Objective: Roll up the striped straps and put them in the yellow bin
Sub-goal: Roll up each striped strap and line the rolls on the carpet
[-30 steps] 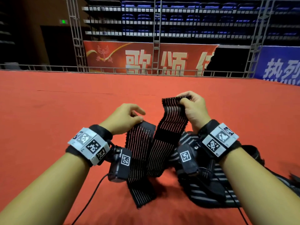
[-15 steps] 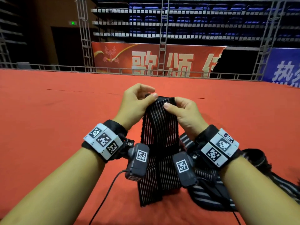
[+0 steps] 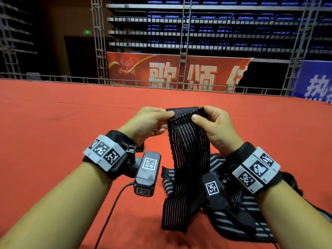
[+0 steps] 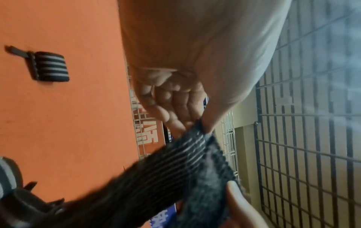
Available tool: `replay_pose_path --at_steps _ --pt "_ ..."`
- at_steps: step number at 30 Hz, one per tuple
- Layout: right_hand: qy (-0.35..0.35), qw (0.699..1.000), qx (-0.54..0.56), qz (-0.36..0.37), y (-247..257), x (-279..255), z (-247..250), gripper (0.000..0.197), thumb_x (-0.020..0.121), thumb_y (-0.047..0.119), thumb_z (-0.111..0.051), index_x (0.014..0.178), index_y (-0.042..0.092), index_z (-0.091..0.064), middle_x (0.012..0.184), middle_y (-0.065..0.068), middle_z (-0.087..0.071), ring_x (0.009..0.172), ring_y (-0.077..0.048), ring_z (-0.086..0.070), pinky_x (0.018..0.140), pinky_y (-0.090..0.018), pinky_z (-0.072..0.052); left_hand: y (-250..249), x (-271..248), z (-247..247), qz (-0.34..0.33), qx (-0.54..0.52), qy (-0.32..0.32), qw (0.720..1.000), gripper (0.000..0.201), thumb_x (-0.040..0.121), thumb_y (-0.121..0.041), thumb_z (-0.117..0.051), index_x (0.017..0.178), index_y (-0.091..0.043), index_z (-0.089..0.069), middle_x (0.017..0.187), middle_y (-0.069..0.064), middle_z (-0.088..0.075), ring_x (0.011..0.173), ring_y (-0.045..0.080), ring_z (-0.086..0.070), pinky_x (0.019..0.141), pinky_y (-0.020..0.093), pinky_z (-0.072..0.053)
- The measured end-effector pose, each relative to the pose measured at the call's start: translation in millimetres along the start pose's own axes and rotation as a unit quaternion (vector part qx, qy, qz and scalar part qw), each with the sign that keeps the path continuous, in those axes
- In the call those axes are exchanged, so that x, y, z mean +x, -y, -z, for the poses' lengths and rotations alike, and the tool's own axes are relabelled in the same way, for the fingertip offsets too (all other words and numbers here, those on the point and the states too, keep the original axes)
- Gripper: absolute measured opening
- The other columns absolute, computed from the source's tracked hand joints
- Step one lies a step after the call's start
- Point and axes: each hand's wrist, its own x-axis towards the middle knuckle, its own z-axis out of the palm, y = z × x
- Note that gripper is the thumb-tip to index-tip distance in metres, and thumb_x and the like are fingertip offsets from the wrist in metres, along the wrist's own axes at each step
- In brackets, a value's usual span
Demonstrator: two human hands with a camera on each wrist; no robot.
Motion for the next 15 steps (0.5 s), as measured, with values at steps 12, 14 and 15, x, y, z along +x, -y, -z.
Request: replay_pose_path --at_steps 12,14,15 --pt "-0.118 0.991 0.047 -0.043 23 8 -14 0.018 0.093 0.015 -0.059 0.085 0.008 -0.074 0.088 -0.012 -0.075 0.082 -0.028 -0.072 0.076 -0.044 -0.059 -3 -5 -30 -0.224 -0.034 -0.086 0.970 0.005 0.091 -0.008 -0.066 0.089 -0.006 -0.070 0.081 0.006 -0.071 0.073 0.012 -0.066 0.067 0.025 -0.054" --pt "-0.136 0.989 0.039 -0.042 20 10 -18 0.019 0.091 0.020 -0.061 0.083 0.009 -0.073 0.086 -0.014 -0.074 0.083 -0.033 -0.071 0.079 -0.053 -0.057 -4 -8 -31 -0.221 -0.058 -0.073 0.971 0.006 0.092 -0.006 -0.064 0.090 -0.007 -0.070 0.079 0.002 -0.072 0.072 0.010 -0.067 0.066 0.023 -0.055" --pt "-0.141 0.989 0.036 -0.040 19 11 -18 0.019 0.089 0.023 -0.061 0.082 0.009 -0.073 0.085 -0.013 -0.074 0.083 -0.034 -0.071 0.079 -0.055 -0.057 -4 -10 -31 -0.217 -0.070 -0.066 0.971 0.008 0.093 -0.005 -0.062 0.092 -0.006 -0.069 0.079 0.001 -0.072 0.071 0.009 -0.067 0.066 0.022 -0.055"
